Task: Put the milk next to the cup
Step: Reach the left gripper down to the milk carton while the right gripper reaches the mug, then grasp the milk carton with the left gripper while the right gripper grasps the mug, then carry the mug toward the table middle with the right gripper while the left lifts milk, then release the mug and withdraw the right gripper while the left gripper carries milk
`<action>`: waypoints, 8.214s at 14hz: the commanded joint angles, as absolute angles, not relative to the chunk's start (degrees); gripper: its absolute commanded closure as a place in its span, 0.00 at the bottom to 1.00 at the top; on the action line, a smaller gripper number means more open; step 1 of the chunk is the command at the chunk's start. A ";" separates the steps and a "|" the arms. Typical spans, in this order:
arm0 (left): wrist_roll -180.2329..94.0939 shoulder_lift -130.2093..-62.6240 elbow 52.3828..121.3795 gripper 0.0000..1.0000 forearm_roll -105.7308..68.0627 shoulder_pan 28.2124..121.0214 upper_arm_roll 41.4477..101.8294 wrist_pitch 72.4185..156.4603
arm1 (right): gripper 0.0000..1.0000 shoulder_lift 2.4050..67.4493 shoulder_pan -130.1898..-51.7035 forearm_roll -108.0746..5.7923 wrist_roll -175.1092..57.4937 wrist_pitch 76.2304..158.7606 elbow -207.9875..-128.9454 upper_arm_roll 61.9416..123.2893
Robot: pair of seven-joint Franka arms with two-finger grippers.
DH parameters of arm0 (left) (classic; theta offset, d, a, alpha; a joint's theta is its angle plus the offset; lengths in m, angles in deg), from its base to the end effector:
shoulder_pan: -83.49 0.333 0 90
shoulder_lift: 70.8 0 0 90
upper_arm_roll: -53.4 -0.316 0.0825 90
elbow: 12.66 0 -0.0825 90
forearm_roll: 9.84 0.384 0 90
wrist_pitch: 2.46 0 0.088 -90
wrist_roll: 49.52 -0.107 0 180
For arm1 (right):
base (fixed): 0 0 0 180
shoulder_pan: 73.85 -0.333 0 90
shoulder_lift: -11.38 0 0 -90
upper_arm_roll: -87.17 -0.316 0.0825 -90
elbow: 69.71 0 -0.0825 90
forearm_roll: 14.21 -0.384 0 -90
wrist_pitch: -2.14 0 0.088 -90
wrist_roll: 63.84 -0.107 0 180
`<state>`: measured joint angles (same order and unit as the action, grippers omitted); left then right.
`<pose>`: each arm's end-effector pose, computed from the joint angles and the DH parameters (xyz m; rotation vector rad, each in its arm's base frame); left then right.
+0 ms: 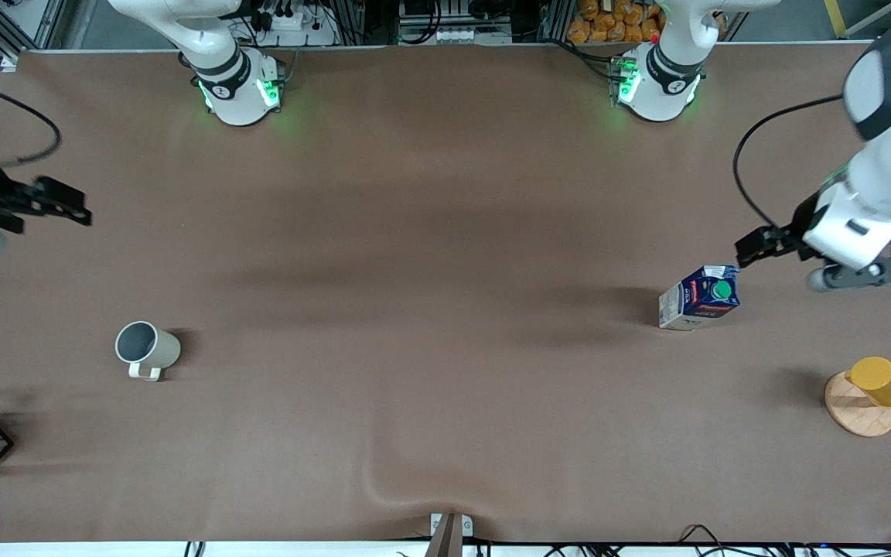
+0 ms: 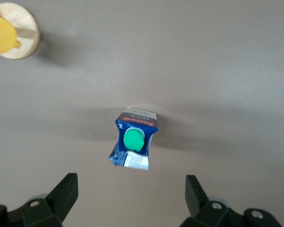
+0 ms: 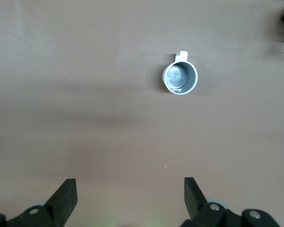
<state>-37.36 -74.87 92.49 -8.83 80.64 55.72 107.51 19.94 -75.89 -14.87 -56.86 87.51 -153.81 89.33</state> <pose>0.5816 -0.0509 0.4880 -3.1246 -0.1818 -0.0236 0.5897 0.0017 0.5805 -3.1160 -0.1872 0.1977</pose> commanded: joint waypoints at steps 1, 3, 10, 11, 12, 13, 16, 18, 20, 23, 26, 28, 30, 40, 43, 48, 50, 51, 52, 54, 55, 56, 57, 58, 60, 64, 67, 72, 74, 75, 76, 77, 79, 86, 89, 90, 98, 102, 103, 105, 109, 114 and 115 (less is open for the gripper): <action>-39.06 -73.52 98.69 0.00 -7.73 81.12 55.86 113.28 | 0.00 24.28 -76.83 -15.26 -57.25 90.10 -153.03 89.45; -39.06 -75.01 100.36 0.00 -7.73 81.12 55.95 116.44 | 0.00 27.97 -78.24 -15.26 -57.25 91.34 -153.03 89.36; -40.20 -78.70 105.03 0.00 -5.01 81.73 56.04 123.66 | 0.00 39.93 -83.17 -15.34 -57.07 104.66 -153.12 89.45; -40.20 -79.31 105.12 0.00 -5.01 81.73 56.04 123.92 | 0.00 40.64 -82.12 -15.26 -55.59 106.71 -153.12 89.45; -40.20 -79.67 105.03 0.00 -5.01 81.82 56.04 124.01 | 0.00 40.64 -82.63 -14.48 -53.66 106.73 -153.20 89.63; -40.29 -80.02 105.03 0.00 -5.01 82.00 56.04 124.01 | 0.00 40.82 -82.03 -14.56 -53.21 106.82 -153.64 89.54; -40.20 -80.90 104.86 0.00 -5.01 82.00 56.04 124.01 | 0.00 43.36 -79.75 -14.38 -50.76 106.99 -153.73 89.72; -40.20 -80.99 104.85 0.10 -5.01 82.00 56.13 124.01 | 0.00 44.59 -77.81 -14.38 -47.15 106.99 -154.43 89.72; -40.12 -81.34 104.77 0.29 -5.10 82.00 56.13 124.01 | 0.00 44.77 -75.79 -14.38 -46.79 107.08 -156.28 89.72; -40.12 -81.78 104.33 0.62 -5.54 82.00 56.04 124.01 | 0.00 47.13 -73.33 -13.68 -42.50 110.83 -156.28 89.72; -40.29 -80.73 103.98 0.75 -5.54 82.08 56.04 123.49 | 0.00 50.57 -72.79 -13.77 -40.29 114.63 -156.28 89.72; -40.20 -78.46 102.49 0.75 -5.54 82.00 56.04 121.05 | 0.00 50.93 -72.71 -13.77 -39.94 114.99 -156.37 89.72; -40.38 -77.21 97.76 0.75 -5.80 82.00 56.30 113.68 | 0.00 51.36 -72.62 -13.77 -39.76 114.99 -156.37 89.72; -37.22 -75.89 85.62 0.75 -9.31 81.38 63.33 98.71 | 1.00 52.77 -71.65 -13.86 -37.92 117.19 -155.76 89.63; -36.34 -76.16 82.54 0.75 -9.31 81.29 64.21 95.55 | 1.00 52.51 -71.65 -14.21 -36.15 117.19 -154.88 89.63; -35.72 -75.98 81.48 0.76 -9.31 81.47 64.65 92.37 | 1.00 51.37 -73.58 -14.56 -34.76 116.92 -149.53 87.62; -35.81 -75.81 81.13 0.76 -9.31 81.56 64.65 92.11 | 1.00 51.37 -73.50 -14.38 -34.31 117.10 -147.15 83.32; -35.81 -75.72 80.86 0.76 -9.31 81.56 64.74 91.33 | 1.00 51.45 -73.50 -14.30 -34.13 117.27 -145.83 80.95; -35.81 -75.72 79.99 0.76 -9.40 81.47 64.74 90.88 | 1.00 51.71 -74.11 -14.38 -34.05 117.54 -145.04 78.75; -35.72 -75.72 78.76 0.76 -9.31 81.38 64.65 89.57 | 1.00 51.98 -77.25 -14.38 -34.48 120.33 -145.03 76.45; -35.72 -75.80 78.66 0.76 -9.31 81.38 64.65 89.47 | 1.00 52.33 -79.80 -14.38 -34.48 122.18 -145.03 76.44; -35.98 -75.98 78.66 0.76 -9.31 81.47 64.65 89.47 | 1.00 52.85 -82.61 -14.38 -34.57 123.33 -145.20 76.44; -35.81 -76.33 78.58 0.76 -9.31 81.38 64.65 89.56 | 1.00 53.47 -86.47 -14.21 -34.92 124.38 -145.21 76.44; -35.64 -76.59 78.58 0.76 -9.40 81.21 64.65 89.56 | 1.00 54.17 -89.98 -14.12 -37.01 126.57 -145.03 76.62; -35.11 -76.68 78.58 0.76 -9.40 80.94 64.74 89.56 | 1.00 55.58 -94.66 -13.94 -39.75 129.92 -144.94 76.71; -34.75 -77.21 78.49 0.76 -10.02 80.94 65.00 90.00 | 1.00 57.87 -100.73 -13.86 -39.41 131.86 -144.42 76.80; -34.58 -77.30 78.49 0.76 -10.72 80.86 65.09 90.00 | 1.00 59.18 -102.41 -13.59 -38.71 132.22 -144.59 76.88; -33.26 -76.95 78.49 0.76 -10.98 80.33 65.18 90.00 | 1.00 60.42 -104.08 -13.68 -39.05 133.79 -144.50 76.88; -32.47 -76.77 78.23 0.76 -11.07 80.33 65.96 89.91 | 1.00 61.03 -104.87 -13.68 -39.05 137.03 -144.50 76.88; -31.51 -76.77 77.53 0.76 -11.16 80.33 66.67 89.74 | 1.00 61.29 -105.66 -13.68 -39.14 139.05 -144.50 76.88; -30.20 -76.77 77.35 0.76 -11.16 80.41 67.37 89.65 | 1.00 61.64 -106.10 -13.68 -39.23 140.20 -144.59 76.88; -29.31 -76.77 77.26 0.76 -11.25 80.42 67.98 89.56 | 1.00 61.74 -106.19 -13.68 -39.23 140.39 -144.59 76.88; -27.82 -76.77 76.91 0.76 -11.25 80.42 69.04 89.47 | 1.00 61.65 -105.41 -13.51 -38.79 140.48 -144.59 76.97; -27.20 -76.77 76.82 0.76 -11.25 80.24 70.19 88.86 | 0.80 61.30 -105.22 -10.43 -33.25 142.06 -144.59 78.73; -23.09 -77.30 76.82 0.76 -11.25 80.07 72.91 88.86 | 0.00 61.03 -105.22 -11.40 -34.13 142.06 -144.85 78.64; -21.67 -77.47 76.90 0.76 -11.25 80.06 73.87 88.86 | 0.00 60.86 -105.31 -11.39 -34.22 142.06 -144.85 78.64; -7.53 -85.89 73.05 0.76 -11.60 73.14 76.08 93.50 | 0.00 50.15 -101.99 -11.48 -42.74 132.68 -146.34 78.64; -3.20 -92.84 69.88 0.76 -9.86 66.72 75.55 99.92 | 0.00 38.91 -92.16 -11.48 -42.48 127.93 -154.24 78.47; -2.94 -94.51 68.74 0.76 -8.10 65.49 75.29 100.54 | 0.00 36.10 -89.69 -11.57 -42.40 124.26 -155.04 78.47; -0.84 -97.59 66.72 0.76 -7.12 63.55 75.20 102.82 | 0.00 31.52 -84.77 -11.57 -42.22 114.68 -155.14 78.47; 4.25 -101.29 66.10 0.76 -4.85 59.34 72.93 108.10 | 0.00 25.97 -75.20 -11.66 -42.39 106.75 -155.14 78.29; 9.28 -105.59 61.71 0.76 -4.22 51.07 66.24 108.72 | 0.00 18.95 -70.42 -13.85 -49.66 94.80 -155.31 81.78; 9.10 -106.12 61.70 0.76 -4.22 50.80 66.23 109.16 | 0.00 17.80 -71.55 -14.03 -51.86 92.25 -155.31 84.07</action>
<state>7.84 -103.64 65.04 -5.87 52.57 67.38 109.02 21.96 -70.62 -12.87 -47.02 94.99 -152.36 81.39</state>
